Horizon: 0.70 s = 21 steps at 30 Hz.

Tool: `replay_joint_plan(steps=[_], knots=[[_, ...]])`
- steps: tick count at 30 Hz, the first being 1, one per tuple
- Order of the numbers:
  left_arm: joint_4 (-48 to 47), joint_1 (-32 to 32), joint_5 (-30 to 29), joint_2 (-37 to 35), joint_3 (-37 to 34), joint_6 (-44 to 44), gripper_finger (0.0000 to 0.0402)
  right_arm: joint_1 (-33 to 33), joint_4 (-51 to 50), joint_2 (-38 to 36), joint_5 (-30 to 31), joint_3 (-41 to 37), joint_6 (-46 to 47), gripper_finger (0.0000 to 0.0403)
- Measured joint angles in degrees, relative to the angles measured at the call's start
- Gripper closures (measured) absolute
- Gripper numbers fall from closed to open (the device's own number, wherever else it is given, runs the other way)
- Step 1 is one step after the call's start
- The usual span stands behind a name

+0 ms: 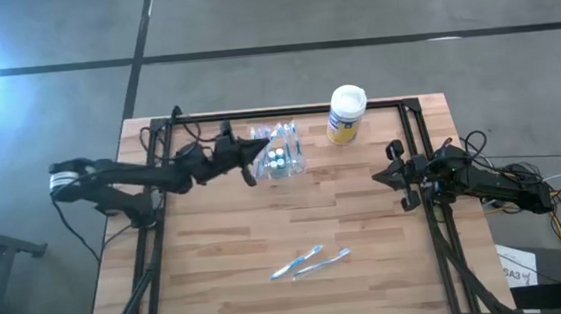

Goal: Pick & Place toothbrushing station
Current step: Put the violet toothbrush into the transparent organizer

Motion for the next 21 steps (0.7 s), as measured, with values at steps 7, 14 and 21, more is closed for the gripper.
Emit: replay_joint_plan(steps=[7,14,21], knots=[[12.1,0.1,-6.8,6.3,-5.9,-1.9,0.0401,0.0,-0.9,0.1,0.0,0.0,0.5,0.0394],[17.8,1.6,-9.9,14.0,-7.8,-4.7,0.0401,0.0,-2.0,0.1,0.0,0.0,0.6,0.0394],[21.5,2.3,-14.6,20.4,-7.4,-8.3,0.0401,0.0,-3.7,0.1,0.0,0.0,0.6,0.0394]])
